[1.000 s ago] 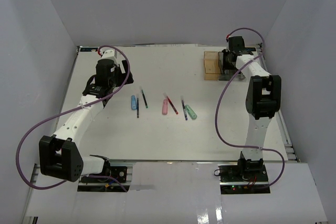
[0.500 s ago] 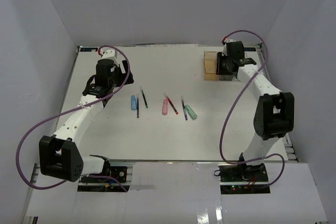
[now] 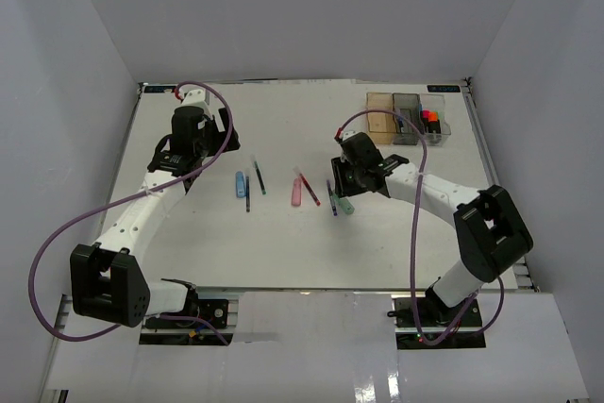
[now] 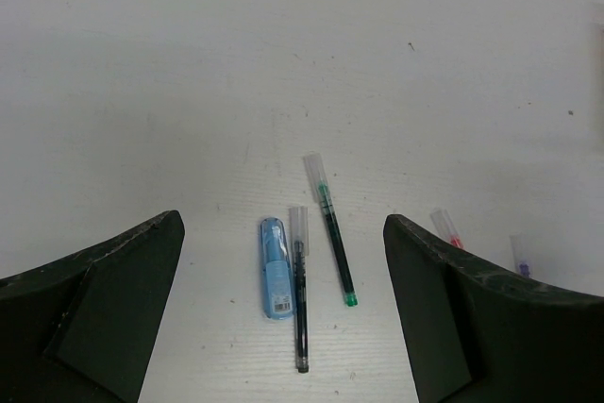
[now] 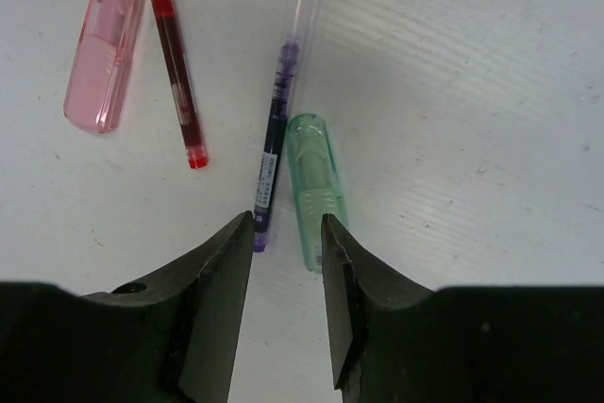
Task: Sort the stationery into containers
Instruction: Pick up the pen from the center of the board.
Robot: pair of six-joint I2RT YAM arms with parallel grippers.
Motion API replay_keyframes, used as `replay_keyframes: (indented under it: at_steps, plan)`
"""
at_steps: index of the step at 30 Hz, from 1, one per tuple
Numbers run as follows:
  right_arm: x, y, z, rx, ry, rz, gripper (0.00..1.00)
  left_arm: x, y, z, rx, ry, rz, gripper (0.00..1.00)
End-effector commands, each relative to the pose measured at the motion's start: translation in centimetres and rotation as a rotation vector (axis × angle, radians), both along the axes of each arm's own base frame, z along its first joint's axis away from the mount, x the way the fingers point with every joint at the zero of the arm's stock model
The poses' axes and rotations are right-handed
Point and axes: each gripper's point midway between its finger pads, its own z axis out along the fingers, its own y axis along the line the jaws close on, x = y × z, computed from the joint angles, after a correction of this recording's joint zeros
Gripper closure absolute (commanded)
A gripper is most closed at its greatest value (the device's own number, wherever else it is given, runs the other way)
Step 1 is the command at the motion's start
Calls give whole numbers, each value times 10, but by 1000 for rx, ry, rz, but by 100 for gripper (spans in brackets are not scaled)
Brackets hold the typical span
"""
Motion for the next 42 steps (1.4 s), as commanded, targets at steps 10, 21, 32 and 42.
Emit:
replay_keyframes:
  at_steps: [10, 21, 32, 42]
  plan:
    - [-14, 33, -39, -39, 25, -12, 60, 1, 0, 3, -15, -4, 1, 2]
    - [-12, 25, -70, -136, 46, -32, 66, 2, 1, -1, -12, 6, 2, 2]
    - [13, 48, -12, -76, -60, 26, 89, 4, 2, -4, -12, 16, 3, 2]
    - [108, -36, 48, -196, -259, -149, 89, 4, 1, -4, -19, 17, -1, 2]
